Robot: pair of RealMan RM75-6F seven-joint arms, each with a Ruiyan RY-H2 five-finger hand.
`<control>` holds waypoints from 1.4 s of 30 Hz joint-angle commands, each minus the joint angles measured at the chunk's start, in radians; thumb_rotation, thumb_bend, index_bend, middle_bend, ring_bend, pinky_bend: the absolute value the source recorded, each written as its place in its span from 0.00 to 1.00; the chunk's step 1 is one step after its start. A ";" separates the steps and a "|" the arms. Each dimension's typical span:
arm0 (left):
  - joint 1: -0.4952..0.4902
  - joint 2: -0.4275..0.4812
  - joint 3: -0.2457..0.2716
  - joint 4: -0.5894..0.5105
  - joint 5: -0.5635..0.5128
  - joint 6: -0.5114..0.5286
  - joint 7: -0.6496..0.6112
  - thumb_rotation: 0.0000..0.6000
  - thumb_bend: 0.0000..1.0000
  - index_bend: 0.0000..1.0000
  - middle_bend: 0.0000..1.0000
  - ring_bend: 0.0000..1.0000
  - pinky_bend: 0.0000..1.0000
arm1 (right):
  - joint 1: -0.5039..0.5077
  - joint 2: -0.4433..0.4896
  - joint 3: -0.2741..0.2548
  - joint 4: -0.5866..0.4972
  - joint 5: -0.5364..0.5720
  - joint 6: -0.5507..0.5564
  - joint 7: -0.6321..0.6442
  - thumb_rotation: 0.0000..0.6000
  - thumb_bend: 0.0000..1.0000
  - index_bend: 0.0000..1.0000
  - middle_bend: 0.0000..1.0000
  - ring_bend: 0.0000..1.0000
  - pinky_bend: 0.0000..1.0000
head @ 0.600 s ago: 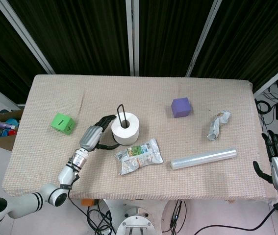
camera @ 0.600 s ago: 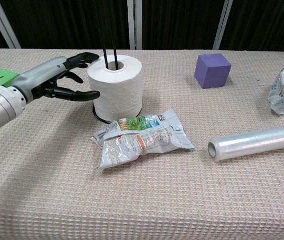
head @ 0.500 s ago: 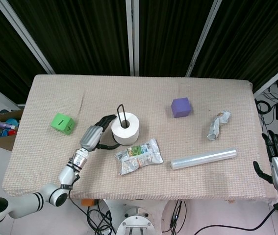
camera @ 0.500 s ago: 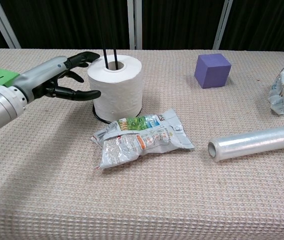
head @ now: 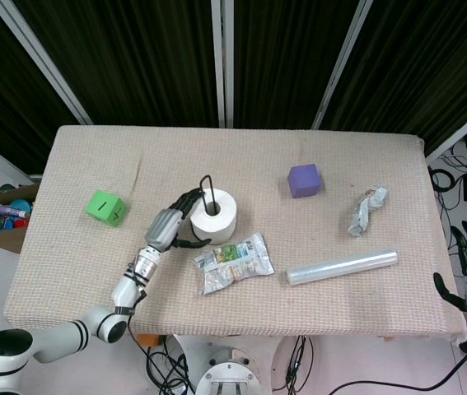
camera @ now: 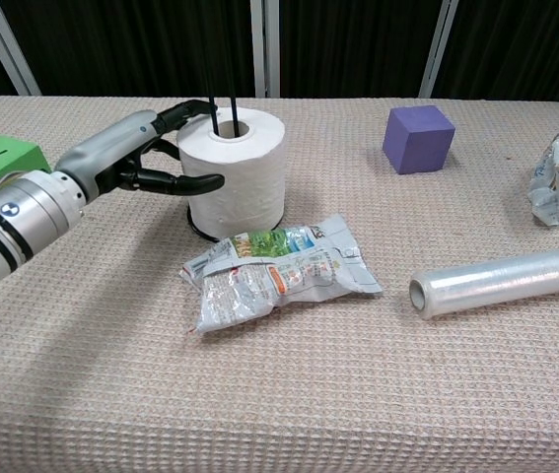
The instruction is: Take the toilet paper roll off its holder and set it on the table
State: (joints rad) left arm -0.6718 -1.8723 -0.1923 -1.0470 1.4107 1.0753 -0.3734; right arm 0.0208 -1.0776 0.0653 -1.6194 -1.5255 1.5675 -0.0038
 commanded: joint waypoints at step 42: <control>-0.044 0.040 -0.174 -0.164 -0.075 0.045 -0.159 1.00 0.16 0.31 0.43 0.17 0.20 | -0.009 0.006 0.014 0.026 0.023 -0.002 0.044 1.00 0.32 0.00 0.00 0.00 0.00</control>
State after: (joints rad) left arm -0.7147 -1.8718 -0.3371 -1.1522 1.3336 1.0968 -0.5502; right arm 0.0124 -1.0719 0.0790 -1.5932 -1.5026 1.5648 0.0407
